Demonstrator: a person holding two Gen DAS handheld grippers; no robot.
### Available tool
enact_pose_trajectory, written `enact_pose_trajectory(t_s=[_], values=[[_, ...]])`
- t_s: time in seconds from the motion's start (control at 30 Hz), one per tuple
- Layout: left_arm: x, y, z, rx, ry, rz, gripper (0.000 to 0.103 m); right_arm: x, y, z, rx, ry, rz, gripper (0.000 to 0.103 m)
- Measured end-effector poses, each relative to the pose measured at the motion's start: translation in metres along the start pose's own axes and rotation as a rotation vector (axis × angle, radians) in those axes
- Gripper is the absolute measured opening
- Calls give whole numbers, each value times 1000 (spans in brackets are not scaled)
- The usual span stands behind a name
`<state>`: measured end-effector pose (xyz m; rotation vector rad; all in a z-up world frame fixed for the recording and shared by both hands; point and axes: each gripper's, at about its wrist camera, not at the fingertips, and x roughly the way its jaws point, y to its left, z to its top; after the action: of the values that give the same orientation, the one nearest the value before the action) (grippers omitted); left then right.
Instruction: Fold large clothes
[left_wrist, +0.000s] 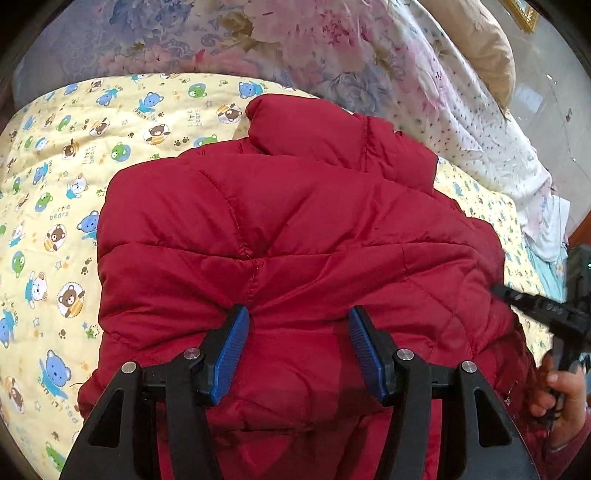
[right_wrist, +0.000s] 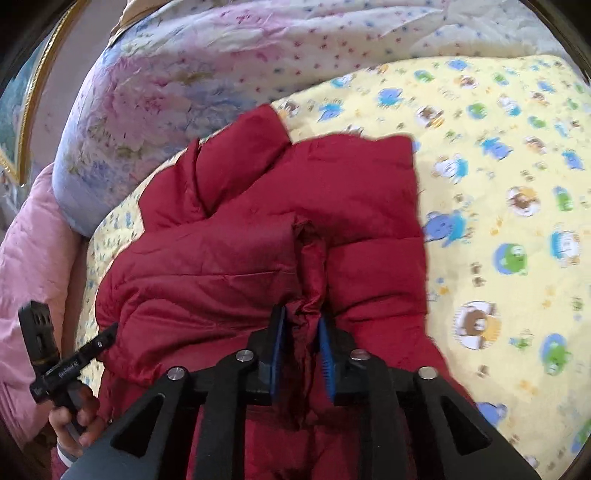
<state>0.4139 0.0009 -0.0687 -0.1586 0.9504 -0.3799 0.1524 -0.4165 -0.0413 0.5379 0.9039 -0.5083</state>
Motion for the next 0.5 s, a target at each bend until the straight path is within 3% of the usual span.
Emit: enact_pose_trajectory(t_s=[0.07,0.13,0.27,0.33,0.43,0.5], values=[[0,0,-2,10,-2,13,56,-25,19,2,-61,-113,-62,25],[-1,-2,-3,18,-4,21,56,-33,38,5,-110,-143,-40,31],[0,-7,-4,37,-2,42,56,-10,77,5,-241,-82,-13,37],[1,-7,-4,43,0,44,56,16,86,0,-296,-18,-75,35],[-2,-7,-3,47,1,38,56,43,75,-8,-305,39,-163,35],[-13,-5,-1,34,-7,7,55,51,61,-11,-278,48,-156,36]])
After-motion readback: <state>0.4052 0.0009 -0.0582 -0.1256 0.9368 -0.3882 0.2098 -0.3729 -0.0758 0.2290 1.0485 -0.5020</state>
